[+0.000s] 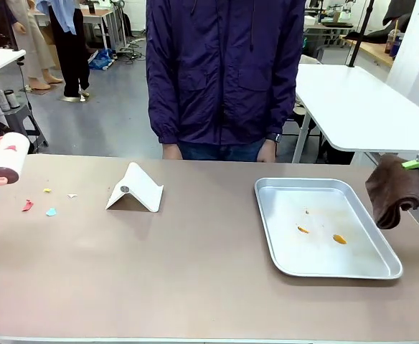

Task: Clean the surface of the table.
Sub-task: Hold the Lint Roller with your left hand and the towel with your right hand, then if a person points to the right, clean the right side of the table with your right hand, and if they point to the left, clean the left side with your left hand.

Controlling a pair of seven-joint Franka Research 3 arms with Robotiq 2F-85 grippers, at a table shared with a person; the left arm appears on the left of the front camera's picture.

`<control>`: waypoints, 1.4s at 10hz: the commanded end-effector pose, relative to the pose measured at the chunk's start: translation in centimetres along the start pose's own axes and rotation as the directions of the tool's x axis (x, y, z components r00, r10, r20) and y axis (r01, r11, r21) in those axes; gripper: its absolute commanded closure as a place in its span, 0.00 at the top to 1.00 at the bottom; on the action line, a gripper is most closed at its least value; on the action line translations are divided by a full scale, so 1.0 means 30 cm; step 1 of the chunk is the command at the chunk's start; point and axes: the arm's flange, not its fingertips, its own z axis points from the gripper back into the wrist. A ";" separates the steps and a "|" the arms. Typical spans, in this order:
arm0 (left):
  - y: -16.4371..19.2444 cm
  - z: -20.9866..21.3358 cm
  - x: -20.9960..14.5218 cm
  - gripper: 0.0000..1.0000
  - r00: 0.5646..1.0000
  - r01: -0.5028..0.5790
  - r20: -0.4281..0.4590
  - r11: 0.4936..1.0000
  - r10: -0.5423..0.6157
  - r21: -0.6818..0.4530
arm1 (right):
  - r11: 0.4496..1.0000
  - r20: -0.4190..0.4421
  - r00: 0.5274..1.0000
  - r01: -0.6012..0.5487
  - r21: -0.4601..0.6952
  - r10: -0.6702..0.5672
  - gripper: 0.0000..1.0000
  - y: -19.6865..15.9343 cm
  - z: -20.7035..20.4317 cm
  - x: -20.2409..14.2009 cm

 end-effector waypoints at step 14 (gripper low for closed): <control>-0.021 -0.002 -0.002 0.00 0.998 0.023 -0.057 1.000 -0.022 0.014 | 0.999 -0.023 0.999 0.032 0.003 -0.032 0.00 0.013 -0.012 -0.001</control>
